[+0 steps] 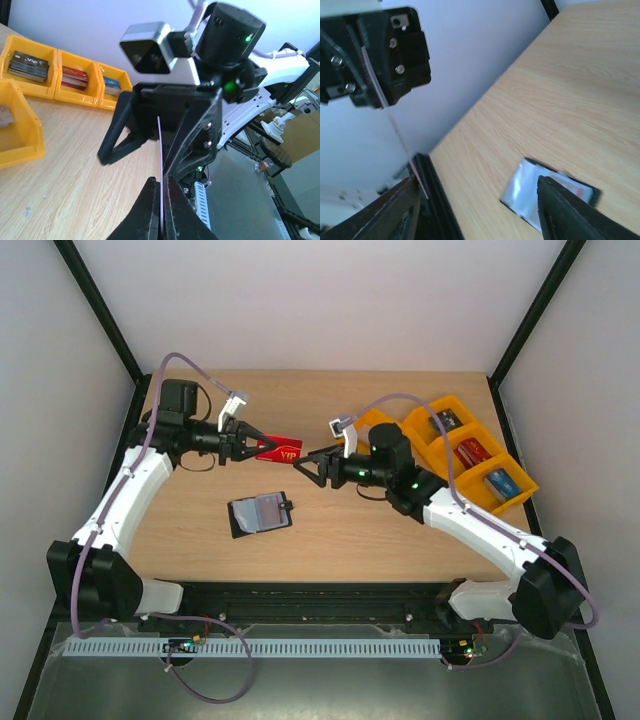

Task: Take the credit cards out of the card holder
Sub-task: Place the credit card in the storage box.

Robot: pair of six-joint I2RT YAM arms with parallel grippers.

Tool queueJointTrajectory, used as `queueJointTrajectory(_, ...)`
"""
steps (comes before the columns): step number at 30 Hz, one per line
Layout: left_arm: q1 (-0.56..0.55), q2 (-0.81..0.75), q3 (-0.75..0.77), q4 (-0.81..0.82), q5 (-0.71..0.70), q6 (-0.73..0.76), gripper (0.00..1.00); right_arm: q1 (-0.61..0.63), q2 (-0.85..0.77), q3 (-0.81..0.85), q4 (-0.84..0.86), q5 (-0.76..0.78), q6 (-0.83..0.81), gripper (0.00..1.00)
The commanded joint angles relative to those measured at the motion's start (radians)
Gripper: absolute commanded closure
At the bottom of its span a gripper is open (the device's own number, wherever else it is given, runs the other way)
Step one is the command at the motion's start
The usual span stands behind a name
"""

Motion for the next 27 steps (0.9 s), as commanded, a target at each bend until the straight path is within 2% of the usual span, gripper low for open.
queueJointTrajectory(1,-0.008,-0.014,0.044,0.103,0.013,-0.156,0.98,0.008,0.019,-0.101,0.523,-0.037,0.29,0.43)
queueJointTrajectory(3,-0.013,-0.017,0.044,0.117,-0.021,-0.175,0.98,0.008,0.039,-0.104,0.549,-0.072,0.3,0.49)
queueJointTrajectory(6,-0.019,-0.025,0.026,0.151,-0.038,-0.218,0.98,0.009,0.053,-0.112,0.584,-0.095,0.316,0.64)
queueJointTrajectory(8,-0.021,-0.027,0.021,0.16,-0.034,-0.222,0.98,0.009,0.051,-0.138,0.672,-0.099,0.353,0.7)
queueJointTrajectory(11,-0.022,-0.021,0.042,0.144,-0.045,-0.223,0.98,0.009,0.059,-0.128,0.679,-0.117,0.373,0.94)
queueJointTrajectory(12,-0.024,-0.017,0.047,0.14,-0.046,-0.225,0.98,0.01,0.057,-0.125,0.666,-0.105,0.372,0.98)
queueJointTrajectory(14,-0.026,-0.008,0.056,0.137,-0.053,-0.233,0.98,0.009,0.053,-0.138,0.69,-0.079,0.396,0.98)
queueJointTrajectory(16,-0.027,0.0,0.06,0.148,-0.092,-0.262,0.98,0.005,0.047,-0.101,0.606,-0.042,0.379,0.98)
queueJointTrajectory(17,-0.026,0.005,0.06,0.153,-0.138,-0.284,0.85,-0.002,0.042,-0.074,0.538,-0.015,0.357,0.98)
queueJointTrajectory(19,-0.026,0.018,0.058,0.152,-0.259,-0.309,0.14,-0.042,0.038,-0.006,0.384,0.051,0.332,0.98)
queueJointTrajectory(20,-0.025,0.023,0.057,0.14,-0.318,-0.29,0.02,-0.085,0.042,0.035,0.285,0.075,0.326,0.98)
queueJointTrajectory(22,-0.018,0.035,0.048,0.117,-0.449,-0.25,0.01,-0.195,0.046,0.1,0.086,0.124,0.32,0.98)
queueJointTrajectory(27,0.016,0.057,-0.006,0.103,-0.727,-0.135,0.01,-0.497,0.009,0.154,-0.191,0.209,0.297,0.98)
